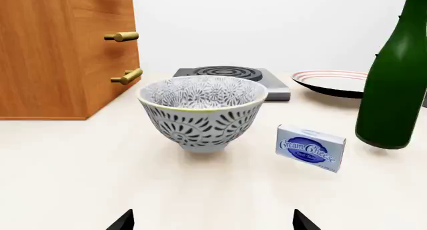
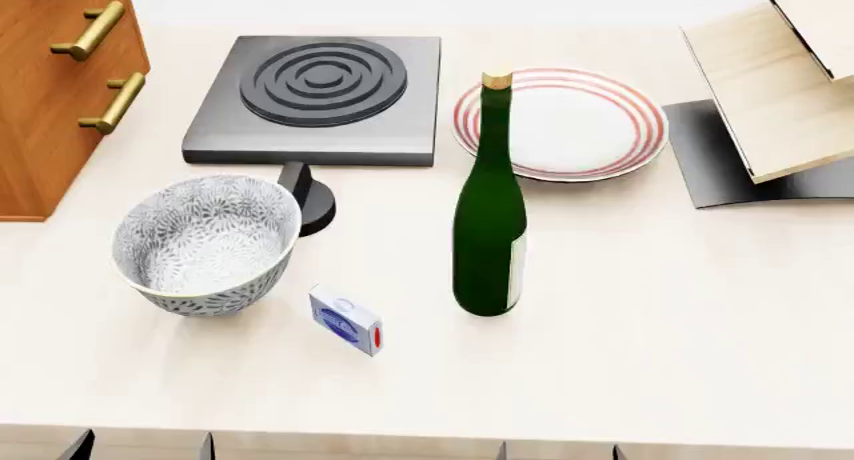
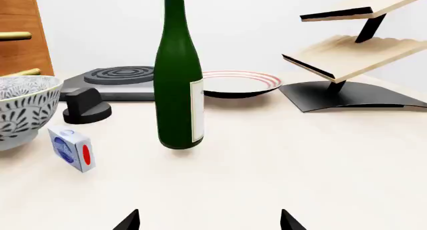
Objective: Put the bowl on the top of the cabinet.
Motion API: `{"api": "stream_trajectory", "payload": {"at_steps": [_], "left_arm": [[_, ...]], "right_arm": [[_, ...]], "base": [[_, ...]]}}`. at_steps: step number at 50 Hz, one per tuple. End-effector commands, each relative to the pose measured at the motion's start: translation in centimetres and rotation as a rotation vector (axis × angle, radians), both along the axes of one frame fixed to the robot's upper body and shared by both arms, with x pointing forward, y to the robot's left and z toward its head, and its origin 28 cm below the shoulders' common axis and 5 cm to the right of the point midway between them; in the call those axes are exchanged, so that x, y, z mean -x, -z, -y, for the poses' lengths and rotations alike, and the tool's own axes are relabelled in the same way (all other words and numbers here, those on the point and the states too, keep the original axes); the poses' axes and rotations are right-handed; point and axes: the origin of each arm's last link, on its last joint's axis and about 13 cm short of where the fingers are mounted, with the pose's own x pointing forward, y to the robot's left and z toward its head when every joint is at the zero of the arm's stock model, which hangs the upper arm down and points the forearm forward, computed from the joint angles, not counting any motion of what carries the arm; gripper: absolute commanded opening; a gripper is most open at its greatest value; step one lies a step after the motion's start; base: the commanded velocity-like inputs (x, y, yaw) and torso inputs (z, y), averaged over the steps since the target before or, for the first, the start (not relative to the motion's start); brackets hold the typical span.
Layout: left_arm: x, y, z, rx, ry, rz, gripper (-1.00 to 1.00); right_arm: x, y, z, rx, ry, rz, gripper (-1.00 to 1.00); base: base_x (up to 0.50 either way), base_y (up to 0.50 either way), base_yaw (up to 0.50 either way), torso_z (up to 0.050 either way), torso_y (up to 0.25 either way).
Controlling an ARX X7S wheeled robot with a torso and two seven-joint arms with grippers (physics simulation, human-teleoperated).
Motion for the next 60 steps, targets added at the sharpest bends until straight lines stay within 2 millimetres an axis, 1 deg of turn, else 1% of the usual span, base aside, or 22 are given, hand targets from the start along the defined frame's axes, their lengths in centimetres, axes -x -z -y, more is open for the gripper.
{"api": "stream_trajectory", "payload": {"at_steps": [1,5,10,12,13,15,16,18,19,21,24,27,30,33,38,54,60], "left_arm": [[0.0,0.1,0.0,0.000,0.000,0.000,1.00],[-0.1,-0.8,0.1,-0.021,0.001,0.003,1.00],[-0.1,-2.6,0.3,-0.053,-0.004,0.029,1.00],[-0.2,-3.3,0.3,-0.061,-0.010,0.044,1.00],[-0.2,-3.9,0.3,-0.068,-0.012,0.058,1.00],[-0.2,-4.5,0.3,-0.075,-0.015,0.070,1.00],[-0.2,-5.3,0.3,-0.090,-0.023,0.091,1.00],[-0.2,-5.9,0.3,-0.098,-0.031,0.105,1.00],[-0.1,-6.9,0.4,-0.107,-0.034,0.126,1.00],[-0.1,-7.6,0.4,-0.111,-0.031,0.138,1.00],[-0.2,-9.2,0.6,-0.128,-0.029,0.175,1.00],[-0.1,-10.2,0.8,-0.135,-0.029,0.199,1.00],[-0.2,-10.8,0.9,-0.136,-0.029,0.215,1.00],[-0.4,-11.1,0.8,-0.132,-0.030,0.219,1.00],[-0.6,-11.2,0.7,-0.126,-0.047,0.223,1.00],[-0.4,-11.8,0.8,-0.115,-0.054,0.239,1.00],[-0.3,-11.8,0.7,-0.110,-0.056,0.242,1.00]], "right_arm": [[0.0,0.0,0.0,0.000,0.000,0.000,1.00],[-0.1,-0.4,0.2,0.026,0.005,-0.016,1.00],[0.0,-2.0,0.4,0.036,0.008,0.023,1.00],[0.0,-2.8,0.4,0.037,0.007,0.049,1.00],[0.0,-3.6,0.4,0.038,0.007,0.067,1.00],[0.1,-4.2,0.4,0.039,0.002,0.083,1.00],[0.0,-5.0,0.3,0.041,-0.005,0.101,1.00],[0.0,-5.7,0.3,0.046,-0.007,0.127,1.00],[0.1,-6.7,0.2,0.046,-0.013,0.148,1.00],[0.1,-7.5,0.2,0.045,-0.012,0.168,1.00],[0.2,-9.6,0.3,0.042,-0.016,0.218,1.00],[0.3,-10.9,0.6,0.039,-0.007,0.245,1.00],[0.3,-11.8,0.7,0.040,-0.001,0.266,1.00],[0.2,-12.1,0.8,0.039,0.000,0.274,1.00],[0.1,-11.9,0.7,0.037,-0.004,0.266,1.00],[0.0,-11.7,0.8,0.036,-0.010,0.246,1.00],[-0.1,-11.7,0.8,0.033,-0.012,0.243,1.00]], "base": [[0.00,0.00,0.00,0.000,0.000],[0.00,0.00,0.00,0.000,0.000],[0.00,0.00,0.00,0.000,0.000],[0.00,0.00,0.00,0.000,0.000],[0.00,0.00,0.00,0.000,0.000],[0.00,0.00,0.00,0.000,0.000],[0.00,0.00,0.00,0.000,0.000],[0.00,0.00,0.00,0.000,0.000],[0.00,0.00,0.00,0.000,0.000],[0.00,0.00,0.00,0.000,0.000],[0.00,0.00,0.00,0.000,0.000],[0.00,0.00,0.00,0.000,0.000],[0.00,0.00,0.00,0.000,0.000],[0.00,0.00,0.00,0.000,0.000],[0.00,0.00,0.00,0.000,0.000],[0.00,0.00,0.00,0.000,0.000],[0.00,0.50,0.00,0.000,0.000]]}}
